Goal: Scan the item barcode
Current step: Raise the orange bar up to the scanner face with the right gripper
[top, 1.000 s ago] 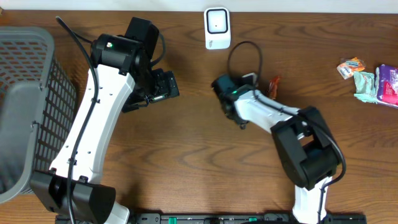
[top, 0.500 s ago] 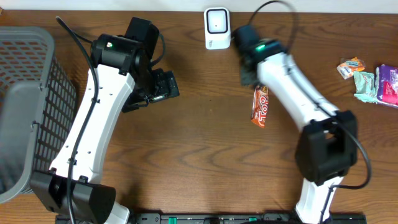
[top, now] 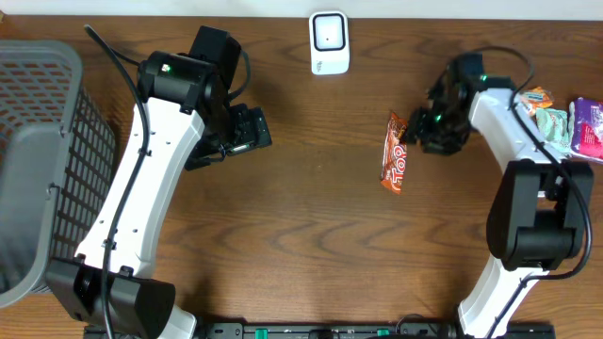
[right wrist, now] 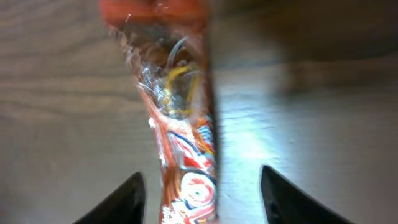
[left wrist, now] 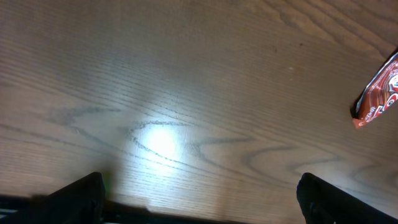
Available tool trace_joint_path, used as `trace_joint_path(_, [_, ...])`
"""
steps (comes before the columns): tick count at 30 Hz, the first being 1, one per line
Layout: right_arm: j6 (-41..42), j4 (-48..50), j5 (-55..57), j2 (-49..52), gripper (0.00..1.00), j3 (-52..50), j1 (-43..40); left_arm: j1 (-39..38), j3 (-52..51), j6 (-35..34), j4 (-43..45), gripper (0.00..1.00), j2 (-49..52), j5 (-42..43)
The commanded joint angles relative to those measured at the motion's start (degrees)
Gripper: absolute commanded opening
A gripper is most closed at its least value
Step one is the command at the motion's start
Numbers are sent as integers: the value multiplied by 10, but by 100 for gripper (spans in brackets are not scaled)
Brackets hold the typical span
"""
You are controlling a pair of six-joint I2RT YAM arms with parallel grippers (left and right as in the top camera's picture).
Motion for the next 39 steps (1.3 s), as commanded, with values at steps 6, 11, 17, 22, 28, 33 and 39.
trace_joint_path(6, [64,132,-51,-4,51,-114,40,2,2,1,-3,98,3,-3])
trace_joint_path(11, [106,169,22,-4,30,-146,65,2,2,1,-3,98,3,-3])
trace_joint_path(17, [108,198,42,-4,1,-142,88,2,2,1,-3,98,3,-4])
trace_joint_path(22, [129,204,-1,-12,1,-91,90,2,2,1,-3,98,3,-4])
trace_joint_path(28, [145,264,-58,-15,2,31,98,2,2,1,-3,98,3,-4])
trace_joint_path(33, [237,399,-22,-14,2,76,126,2,2,1,-3,98,3,-4])
trace_joint_path(39, [361,579,110,25,1,85,183,2,2,1,-3,98,3,-3])
